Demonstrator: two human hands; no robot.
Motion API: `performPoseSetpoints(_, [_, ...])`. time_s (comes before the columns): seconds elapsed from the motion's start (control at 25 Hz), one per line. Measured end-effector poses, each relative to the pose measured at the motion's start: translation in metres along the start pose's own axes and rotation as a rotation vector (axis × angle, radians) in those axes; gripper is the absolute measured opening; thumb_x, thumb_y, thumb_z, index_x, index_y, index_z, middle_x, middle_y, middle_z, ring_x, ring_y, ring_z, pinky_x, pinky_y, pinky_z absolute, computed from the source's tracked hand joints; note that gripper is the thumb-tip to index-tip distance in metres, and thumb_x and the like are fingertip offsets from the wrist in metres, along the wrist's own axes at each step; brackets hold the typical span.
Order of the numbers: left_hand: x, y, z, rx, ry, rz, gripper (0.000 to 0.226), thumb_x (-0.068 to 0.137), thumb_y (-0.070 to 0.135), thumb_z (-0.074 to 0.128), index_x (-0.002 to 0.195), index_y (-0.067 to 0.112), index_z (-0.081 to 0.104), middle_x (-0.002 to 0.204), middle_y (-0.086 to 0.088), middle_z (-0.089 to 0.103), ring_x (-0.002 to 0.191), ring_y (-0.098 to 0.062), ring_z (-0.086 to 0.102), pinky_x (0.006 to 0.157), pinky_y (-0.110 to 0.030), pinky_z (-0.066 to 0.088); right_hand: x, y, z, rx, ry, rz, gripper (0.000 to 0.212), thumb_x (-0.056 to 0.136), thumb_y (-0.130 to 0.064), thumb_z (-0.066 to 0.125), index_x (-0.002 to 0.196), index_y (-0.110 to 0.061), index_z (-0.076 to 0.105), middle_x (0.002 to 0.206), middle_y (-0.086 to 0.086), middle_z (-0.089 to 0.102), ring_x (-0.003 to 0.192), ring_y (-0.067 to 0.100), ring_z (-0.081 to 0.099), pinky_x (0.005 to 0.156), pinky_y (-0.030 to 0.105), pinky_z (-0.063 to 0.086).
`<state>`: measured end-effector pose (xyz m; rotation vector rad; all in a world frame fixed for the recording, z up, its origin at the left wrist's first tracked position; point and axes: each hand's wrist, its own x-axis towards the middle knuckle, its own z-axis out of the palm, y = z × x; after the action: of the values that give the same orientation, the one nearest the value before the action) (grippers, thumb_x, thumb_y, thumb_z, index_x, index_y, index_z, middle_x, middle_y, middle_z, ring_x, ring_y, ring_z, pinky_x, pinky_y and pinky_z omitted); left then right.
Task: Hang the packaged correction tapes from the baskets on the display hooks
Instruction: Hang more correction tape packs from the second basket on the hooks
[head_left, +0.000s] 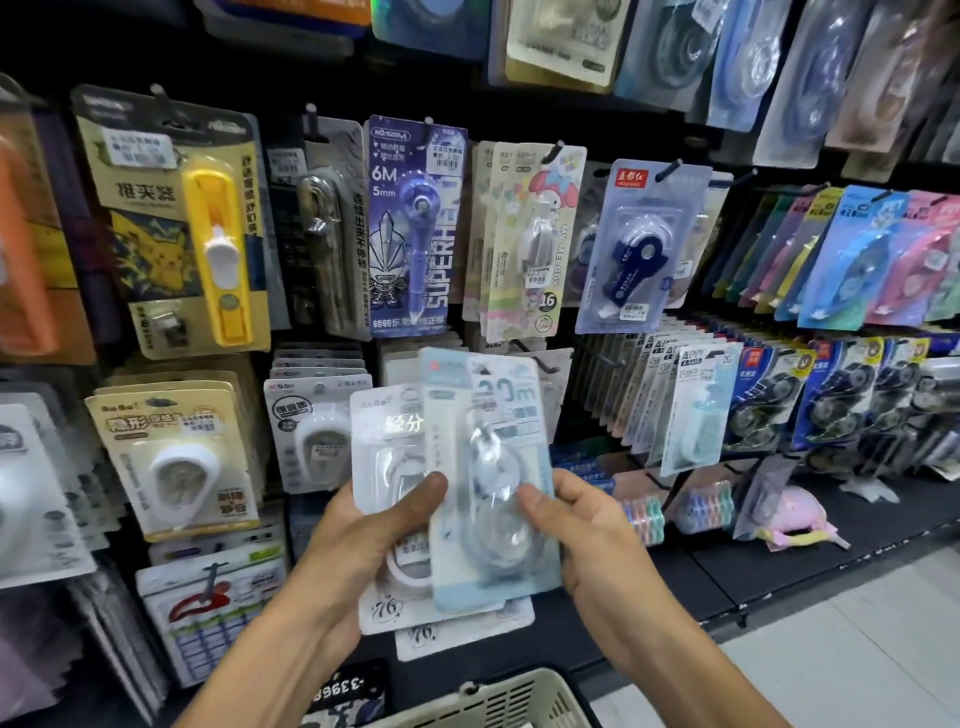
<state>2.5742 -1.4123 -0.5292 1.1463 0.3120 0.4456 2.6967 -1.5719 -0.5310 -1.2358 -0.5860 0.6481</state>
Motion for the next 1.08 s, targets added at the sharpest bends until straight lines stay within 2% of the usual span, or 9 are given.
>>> performPoseSetpoints(0.16, [0.002,-0.001,-0.004,0.029,0.058,-0.014,0.063,0.047,0.02,0.1,0.106,0.02,0.077,0.104,-0.016,0.079,0.094,-0.037,0.077,0.081,-0.049,0.062,0.012,-0.019,-0.049,0.031,0.278,-0.077,0.043,0.08,-0.027,0.071,0.118,-0.008,0.066,0.109,0.009,0.077,0.086,0.025,0.076,0.057,0.035,0.062])
performPoseSetpoints(0.28, [0.0,-0.002,-0.005,0.024,0.099,-0.02,0.064,0.052,0.024,0.092,0.112,0.017,0.073,0.105,-0.016,0.079,0.094,-0.038,0.077,0.088,-0.055,0.06,0.025,-0.029,-0.101,-0.143,0.514,-0.104,0.031,0.09,-0.019,0.07,0.12,-0.013,0.069,0.105,0.004,0.078,0.082,0.017,0.075,0.057,0.028,0.058])
performPoseSetpoints(0.4, [0.001,0.0,-0.004,0.028,0.068,-0.021,0.071,0.049,0.019,0.1,0.114,0.016,0.073,0.106,-0.017,0.079,0.094,-0.039,0.077,0.085,-0.053,0.06,0.038,-0.024,-0.132,-0.278,0.627,-0.119,0.017,0.09,-0.025,0.075,0.107,-0.026,0.071,0.092,-0.003,0.078,0.066,0.007,0.073,0.041,0.018,0.047])
performPoseSetpoints(0.52, [0.002,-0.002,0.0,0.031,0.052,-0.029,0.071,0.042,0.027,0.101,0.108,0.02,0.076,0.106,-0.016,0.079,0.095,-0.038,0.077,0.089,-0.053,0.059,0.057,-0.016,-0.138,-0.329,0.714,-0.125,0.019,0.088,-0.03,0.077,0.092,-0.023,0.059,0.095,0.004,0.071,0.069,0.018,0.071,0.044,0.024,0.048])
performPoseSetpoints(0.64, [0.002,-0.006,0.003,0.03,0.072,-0.023,0.063,0.04,0.031,0.098,0.099,0.023,0.079,0.105,-0.016,0.079,0.095,-0.038,0.077,0.092,-0.056,0.058,0.074,-0.008,-0.132,-0.252,0.654,0.028,0.013,0.093,-0.02,0.071,0.101,-0.014,0.063,0.118,0.01,0.065,0.092,0.024,0.069,0.075,0.037,0.059])
performPoseSetpoints(0.76, [0.003,-0.006,0.003,0.041,0.102,0.001,0.073,0.042,0.033,0.099,0.11,0.02,0.076,0.107,-0.013,0.079,0.097,-0.036,0.077,0.095,-0.056,0.056,0.065,-0.001,-0.105,-0.544,0.567,0.054,0.033,0.094,-0.024,0.069,0.126,-0.02,0.059,0.13,0.0,0.057,0.116,0.019,0.057,0.103,0.042,0.048])
performPoseSetpoints(0.92, [0.008,-0.006,0.009,0.051,0.134,0.08,0.069,0.052,0.028,0.096,0.116,0.019,0.073,0.105,-0.008,0.08,0.095,-0.03,0.078,0.083,-0.045,0.061,0.027,-0.009,-0.038,-0.467,0.191,-0.051,0.011,0.092,-0.04,0.069,0.1,-0.032,0.066,0.099,-0.001,0.072,0.077,0.009,0.067,0.065,0.022,0.053])
performPoseSetpoints(1.0, [0.01,-0.007,0.015,0.06,0.137,0.112,0.065,0.054,0.029,0.092,0.115,0.02,0.072,0.104,-0.007,0.08,0.094,-0.029,0.078,0.075,-0.042,0.063,0.015,-0.012,-0.01,-0.466,-0.015,-0.029,0.033,0.079,-0.063,0.072,0.098,-0.037,0.064,0.089,-0.005,0.071,0.071,0.008,0.064,0.062,0.023,0.05])
performPoseSetpoints(1.08, [0.011,-0.005,0.018,0.047,0.114,0.105,0.063,0.056,0.028,0.094,0.115,0.019,0.072,0.105,-0.009,0.08,0.094,-0.028,0.078,0.067,-0.035,0.064,0.006,-0.013,0.008,-0.527,-0.107,0.009,0.054,0.066,-0.066,0.08,0.108,-0.042,0.057,0.093,-0.005,0.072,0.077,0.006,0.067,0.069,0.024,0.052])
